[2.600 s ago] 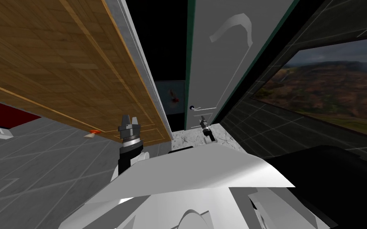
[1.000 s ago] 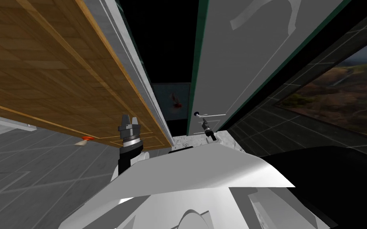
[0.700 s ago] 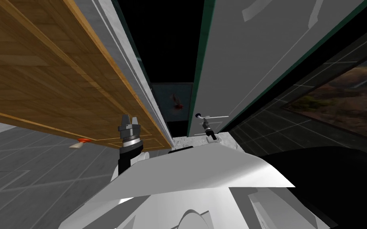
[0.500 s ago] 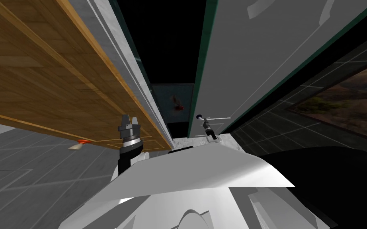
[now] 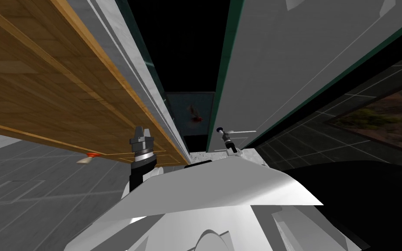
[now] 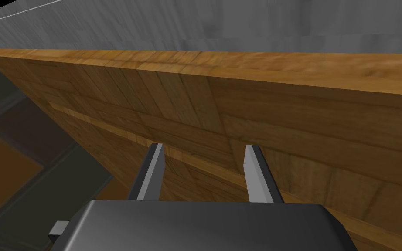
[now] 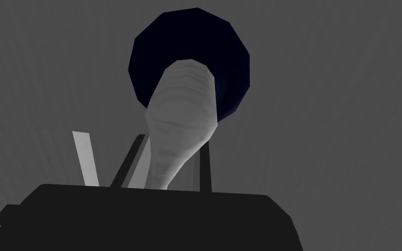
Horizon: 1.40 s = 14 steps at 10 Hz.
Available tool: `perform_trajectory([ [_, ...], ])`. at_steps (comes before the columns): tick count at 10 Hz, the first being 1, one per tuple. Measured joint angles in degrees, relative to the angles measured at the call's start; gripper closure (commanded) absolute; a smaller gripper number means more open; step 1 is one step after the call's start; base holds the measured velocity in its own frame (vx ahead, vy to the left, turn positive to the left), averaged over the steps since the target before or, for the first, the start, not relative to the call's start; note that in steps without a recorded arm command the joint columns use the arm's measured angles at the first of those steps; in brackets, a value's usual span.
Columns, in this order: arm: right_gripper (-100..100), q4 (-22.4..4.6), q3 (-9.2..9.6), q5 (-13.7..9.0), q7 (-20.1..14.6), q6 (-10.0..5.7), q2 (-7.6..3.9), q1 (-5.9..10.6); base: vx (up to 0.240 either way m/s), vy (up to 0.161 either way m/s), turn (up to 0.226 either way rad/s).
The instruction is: Pull the door open
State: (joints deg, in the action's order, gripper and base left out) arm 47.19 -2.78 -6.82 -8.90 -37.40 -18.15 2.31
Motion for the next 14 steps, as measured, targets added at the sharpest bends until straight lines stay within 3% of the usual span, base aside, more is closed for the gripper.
perform_trajectory([
  [4,100,0.0,0.0,0.0,0.0,0.0,0.0,-0.01,-0.022,-0.003,0.039],
  [7,100,0.3,0.28,-0.1,-1.5,-1.4,-1.65,-1.16,-0.172,-0.018,0.136],
  [12,100,-1.0,2.3,-0.2,-6.9,-5.65,-6.73,-4.45,-0.198,-0.042,0.22],
  [14,100,-1.2,3.11,-0.2,-8.5,-7.4,-8.09,-5.28,-0.154,-0.029,0.078],
])
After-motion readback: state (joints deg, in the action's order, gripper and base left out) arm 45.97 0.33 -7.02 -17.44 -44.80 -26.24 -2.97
